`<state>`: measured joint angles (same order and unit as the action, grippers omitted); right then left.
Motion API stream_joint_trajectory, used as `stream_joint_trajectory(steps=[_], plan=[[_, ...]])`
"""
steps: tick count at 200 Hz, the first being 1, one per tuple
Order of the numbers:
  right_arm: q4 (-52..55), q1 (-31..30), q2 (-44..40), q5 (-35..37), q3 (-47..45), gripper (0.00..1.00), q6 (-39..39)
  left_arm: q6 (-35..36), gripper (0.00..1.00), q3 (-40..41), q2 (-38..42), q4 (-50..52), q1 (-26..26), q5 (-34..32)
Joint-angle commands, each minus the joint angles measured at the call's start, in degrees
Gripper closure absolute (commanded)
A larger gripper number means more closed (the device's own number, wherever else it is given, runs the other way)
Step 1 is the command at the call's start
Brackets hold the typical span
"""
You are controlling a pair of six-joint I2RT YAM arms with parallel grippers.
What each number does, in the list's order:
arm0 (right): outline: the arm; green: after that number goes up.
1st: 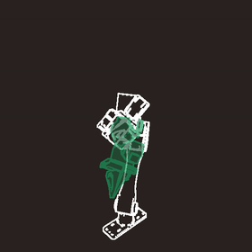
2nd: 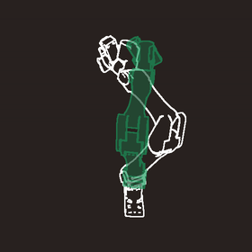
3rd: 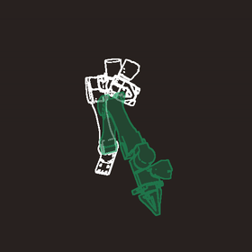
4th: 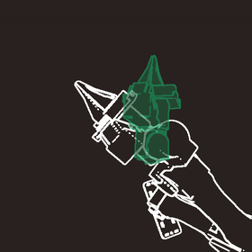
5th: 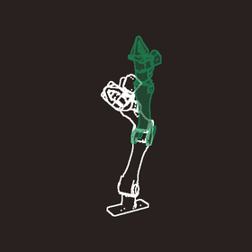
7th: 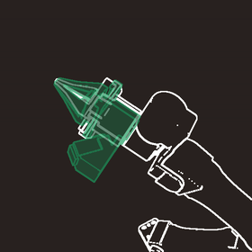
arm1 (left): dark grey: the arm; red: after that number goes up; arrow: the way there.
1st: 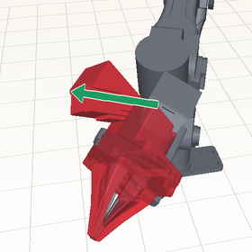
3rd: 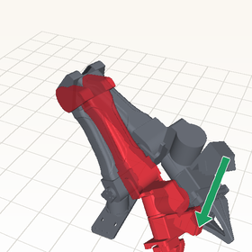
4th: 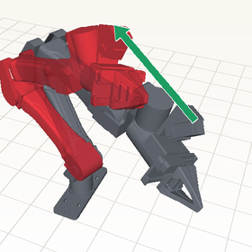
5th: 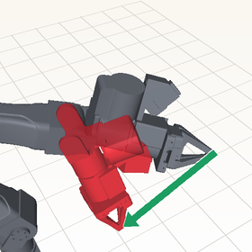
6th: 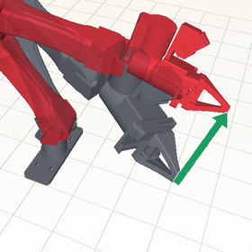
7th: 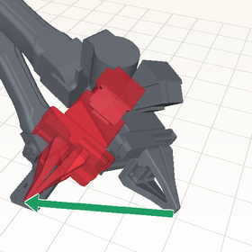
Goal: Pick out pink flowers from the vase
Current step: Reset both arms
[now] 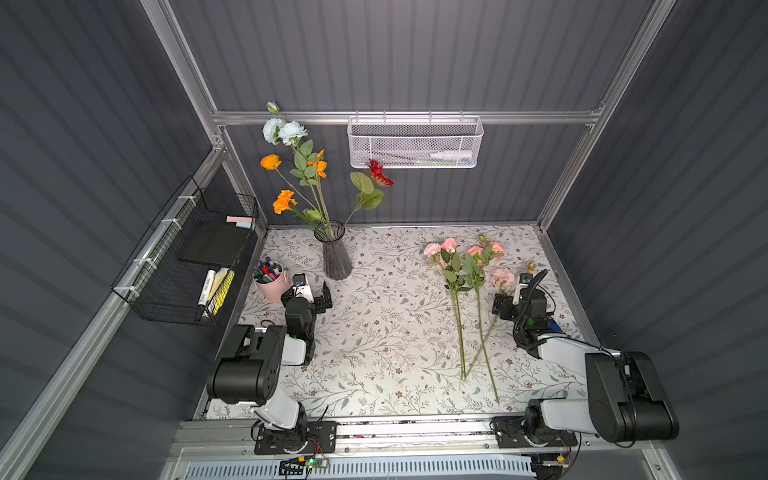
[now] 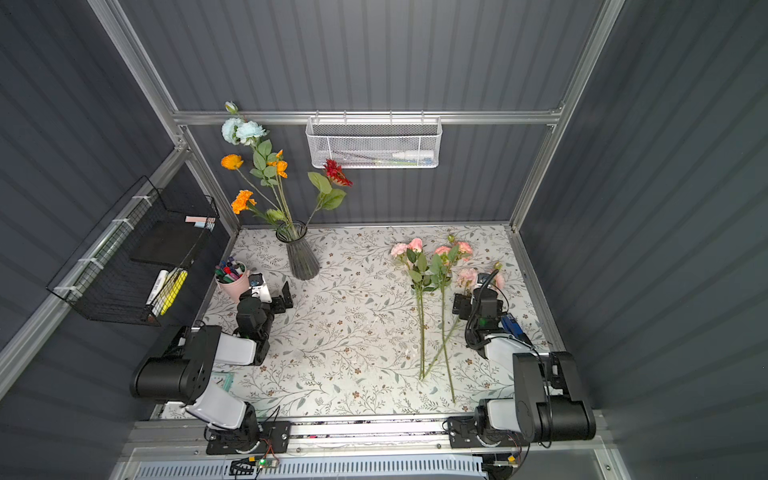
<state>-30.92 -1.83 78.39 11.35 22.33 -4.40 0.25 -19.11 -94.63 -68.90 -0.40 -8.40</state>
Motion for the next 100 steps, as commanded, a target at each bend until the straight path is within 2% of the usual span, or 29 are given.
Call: stream_joint_trajectory(steps=[1,24,48,65,100], plan=[[-13.97,0.44,4.36,-1.8,0.12,0.01,2.07,0.84,0.01,-2.06,-2.36,-3.44,1.02,5.05],[-20.5,0.44,10.84,-3.74,0.79,0.01,4.2,1.3,0.0,-3.05,-2.22,-0.81,1.04,5.94],[-14.3,0.68,8.5,-4.01,1.65,0.01,2.68,1.62,0.0,-4.99,-2.36,2.59,1.02,6.75],[-17.04,0.67,9.27,-4.24,1.06,0.01,3.28,1.61,0.01,-5.16,-2.31,3.2,1.02,6.56],[-15.77,0.6,8.69,-4.6,1.1,0.01,3.16,1.36,0.01,-5.69,-2.4,3.94,1.02,5.97]])
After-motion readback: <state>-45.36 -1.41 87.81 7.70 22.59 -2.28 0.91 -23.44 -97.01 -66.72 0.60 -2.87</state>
